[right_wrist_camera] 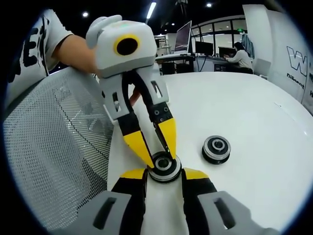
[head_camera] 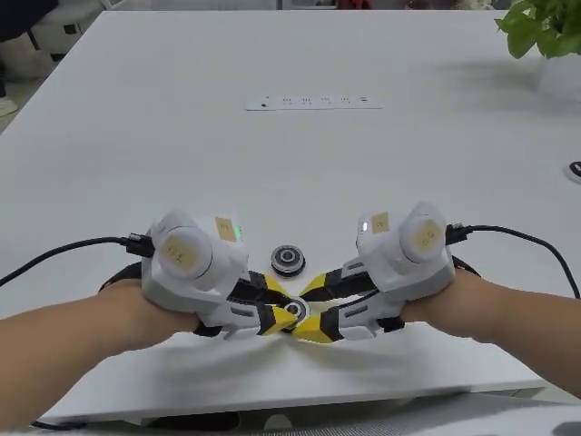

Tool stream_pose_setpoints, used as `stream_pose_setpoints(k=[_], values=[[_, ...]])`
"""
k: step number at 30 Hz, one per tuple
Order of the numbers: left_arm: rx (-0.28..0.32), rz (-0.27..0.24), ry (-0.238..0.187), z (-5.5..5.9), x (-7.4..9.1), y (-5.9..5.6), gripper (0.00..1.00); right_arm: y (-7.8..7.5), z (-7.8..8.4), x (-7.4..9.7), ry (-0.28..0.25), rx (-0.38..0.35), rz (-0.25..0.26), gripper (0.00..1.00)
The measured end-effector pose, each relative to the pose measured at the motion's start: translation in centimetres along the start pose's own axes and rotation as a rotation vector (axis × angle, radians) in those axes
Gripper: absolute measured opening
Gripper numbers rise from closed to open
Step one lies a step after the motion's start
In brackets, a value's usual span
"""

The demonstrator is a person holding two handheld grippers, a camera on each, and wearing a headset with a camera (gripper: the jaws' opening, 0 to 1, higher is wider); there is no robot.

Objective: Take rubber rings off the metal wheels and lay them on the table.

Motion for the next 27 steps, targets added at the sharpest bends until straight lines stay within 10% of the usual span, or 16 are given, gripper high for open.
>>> stream_pose_setpoints(k=[27], values=[[0.011,-0.020,-0.019,0.1,0.0,-0.2,0.14,-0.4,1.1,1.0,0.022,-0.033,0.011,0.07]])
Point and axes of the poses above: the centre of the closed fingertips' face, and the gripper's own axes: x roughly backward along the fingers, y roughly to its left, z roughly out of its underside, the point moved 7 cm from there along x, roughly backward along the fingers, and after that the axes turned 11 degrees about z, right-handed, at the moved point
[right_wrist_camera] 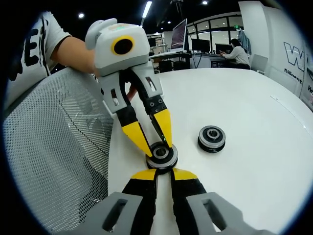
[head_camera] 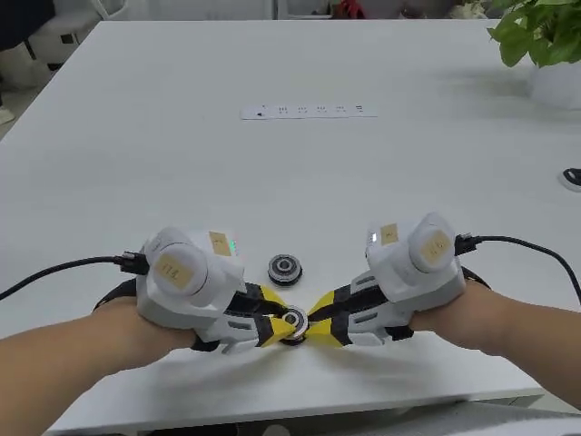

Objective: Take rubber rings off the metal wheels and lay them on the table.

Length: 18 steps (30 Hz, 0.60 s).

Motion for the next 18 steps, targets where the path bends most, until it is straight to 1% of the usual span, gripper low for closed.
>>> stream_pose_setpoints(k=[3,9,13,15,16,18], values=[[0.001,-0.001,-0.001,0.01,0.01,-0.01,0.14,0.02,0.01,-0.01,0.003,-0.011,0.000,0.06],[-0.007,-0.004,0.004,0.01,0.00,-0.04,0.14,-0.33,0.21,0.09,0.012,-0.077,0.006,0.00],[-0.014,-0.006,0.009,0.01,-0.01,-0.07,0.14,-0.41,0.20,0.15,0.015,-0.107,0.007,0.00],[-0.015,-0.007,0.010,0.01,-0.01,-0.08,0.14,-0.71,0.16,0.32,0.012,-0.138,0.015,0.00],[-0.017,-0.008,0.011,0.02,0.01,-0.03,0.13,-0.67,0.08,0.41,0.006,-0.170,0.009,0.00],[-0.017,-0.010,0.011,0.02,0.03,-0.01,0.13,-0.92,0.12,0.52,0.001,-0.203,0.011,0.00]])
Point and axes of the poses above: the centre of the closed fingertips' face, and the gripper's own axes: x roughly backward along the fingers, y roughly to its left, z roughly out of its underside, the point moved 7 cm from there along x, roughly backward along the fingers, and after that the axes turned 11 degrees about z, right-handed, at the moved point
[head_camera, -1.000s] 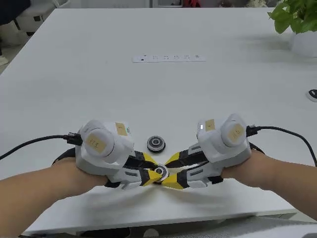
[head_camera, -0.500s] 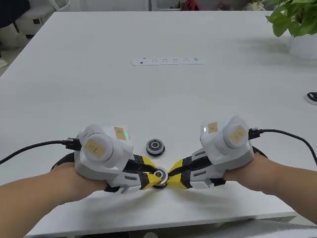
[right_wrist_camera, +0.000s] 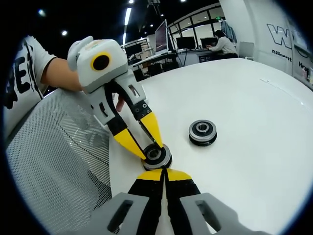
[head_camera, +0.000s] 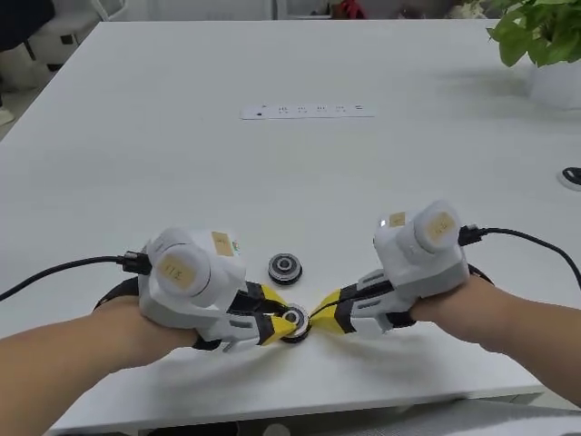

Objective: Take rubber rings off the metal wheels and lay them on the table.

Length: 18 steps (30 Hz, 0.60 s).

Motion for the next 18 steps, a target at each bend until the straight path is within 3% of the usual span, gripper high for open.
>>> stream_pose_setpoints(k=[6,11,18], values=[[0.002,-0.005,0.006,-0.05,-0.05,0.00,0.13,-0.15,0.01,0.04,-0.002,-0.055,0.003,0.00],[-0.005,-0.015,0.020,-0.13,-0.14,0.00,0.13,-0.38,-0.36,0.24,-0.033,-0.112,0.003,0.00],[0.003,-0.026,0.029,-0.24,-0.23,0.03,0.12,0.01,-0.70,0.21,-0.039,-0.111,-0.002,0.00]])
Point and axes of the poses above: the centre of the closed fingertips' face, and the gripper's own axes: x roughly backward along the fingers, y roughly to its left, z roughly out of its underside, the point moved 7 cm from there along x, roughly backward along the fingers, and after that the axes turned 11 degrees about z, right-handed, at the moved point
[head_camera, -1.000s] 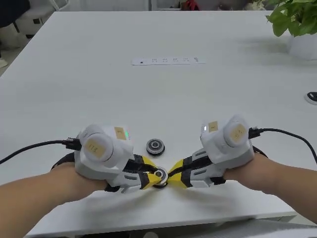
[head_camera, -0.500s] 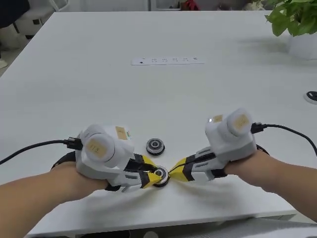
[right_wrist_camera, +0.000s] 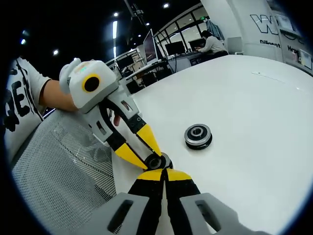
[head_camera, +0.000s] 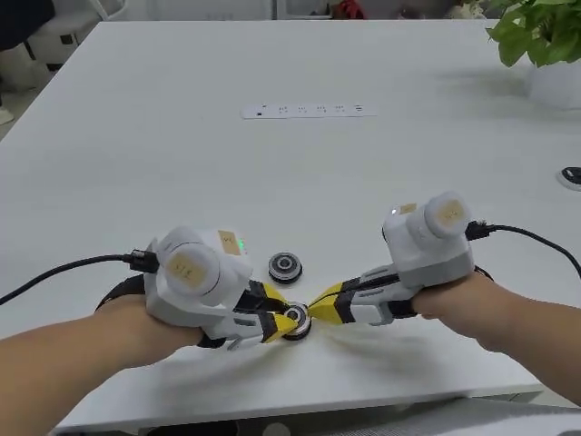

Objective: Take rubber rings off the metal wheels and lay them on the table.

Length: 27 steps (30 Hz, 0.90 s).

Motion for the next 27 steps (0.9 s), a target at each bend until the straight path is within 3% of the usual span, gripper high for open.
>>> stream_pose_setpoints(k=[27], values=[[0.009,-0.008,0.001,0.01,0.04,-0.01,0.12,0.86,-0.36,-0.14,-0.001,0.000,-0.040,0.00]])
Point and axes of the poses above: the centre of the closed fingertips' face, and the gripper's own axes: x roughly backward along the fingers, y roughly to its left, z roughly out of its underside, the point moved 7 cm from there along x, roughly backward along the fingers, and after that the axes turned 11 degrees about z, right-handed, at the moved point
